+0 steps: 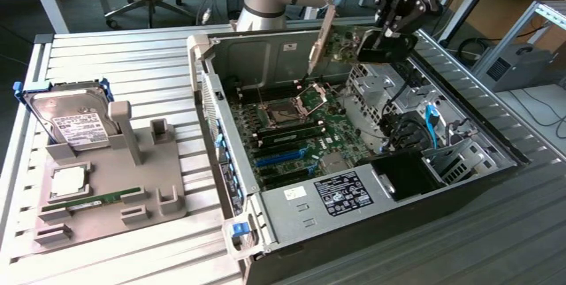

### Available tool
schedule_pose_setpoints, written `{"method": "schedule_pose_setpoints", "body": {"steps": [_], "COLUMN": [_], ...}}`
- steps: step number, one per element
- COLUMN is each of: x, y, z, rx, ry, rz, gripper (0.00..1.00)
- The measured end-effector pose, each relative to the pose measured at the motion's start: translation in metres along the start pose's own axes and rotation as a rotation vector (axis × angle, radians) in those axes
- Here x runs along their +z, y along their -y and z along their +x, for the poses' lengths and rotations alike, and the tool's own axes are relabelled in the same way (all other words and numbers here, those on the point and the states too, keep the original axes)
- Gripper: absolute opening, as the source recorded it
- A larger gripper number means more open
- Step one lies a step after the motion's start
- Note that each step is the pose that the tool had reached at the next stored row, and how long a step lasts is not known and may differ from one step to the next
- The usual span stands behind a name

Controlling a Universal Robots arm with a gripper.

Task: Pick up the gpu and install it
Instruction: 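Insert the gpu into the slot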

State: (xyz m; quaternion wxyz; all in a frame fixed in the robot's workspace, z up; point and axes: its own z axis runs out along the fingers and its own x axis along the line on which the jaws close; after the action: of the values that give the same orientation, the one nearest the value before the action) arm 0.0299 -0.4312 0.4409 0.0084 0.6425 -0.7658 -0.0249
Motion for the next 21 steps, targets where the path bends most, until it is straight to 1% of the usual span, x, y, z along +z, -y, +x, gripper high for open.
{"method": "schedule_pose_setpoints", "body": {"steps": [1, 2, 4, 5, 9, 10, 11, 12, 13, 14, 17, 19, 21], "x": [0.0003, 0.0005, 0.0007, 0.0006, 0.0007, 0.0006, 0.0006, 0.0007, 0.0008, 0.0012, 0.0016, 0.002, 0.0021], "y": [0.0, 0.0, 0.0, 0.0, 0.0001, 0.0, -0.0004, -0.0009, -0.0016, -0.0022, -0.0026, -0.0027, -0.0028], "z": [0.0, 0.0, 0.0, 0.0, 0.0, 0.0, 0.0, 0.0001, 0.0003, 0.0004, 0.0005, 0.0005, 0.0006], "rx": [-0.072, -0.123, -0.207, -0.233, -0.239, -0.239, -0.239, -0.239, -0.239, -0.24, -0.228, -0.196, -0.187], "ry": [-0.0035, -0.006, -0.0101, -0.0114, -0.0114, -0.0107, -0.0081, -0.0052, -0.0022, -0.0015, -0.0014, -0.0002, 0.0002], "rz": [-0.0014, -0.0024, -0.004, -0.0045, -0.0044, -0.0029, 0.0024, 0.009, 0.017, 0.0203, 0.0206, 0.0213, 0.0216], "gripper": [0.27, 0.27, 0.27, 0.27, 0.27, 0.27, 0.27, 0.27, 0.27, 0.27, 0.27, 0.27, 0.27]}}
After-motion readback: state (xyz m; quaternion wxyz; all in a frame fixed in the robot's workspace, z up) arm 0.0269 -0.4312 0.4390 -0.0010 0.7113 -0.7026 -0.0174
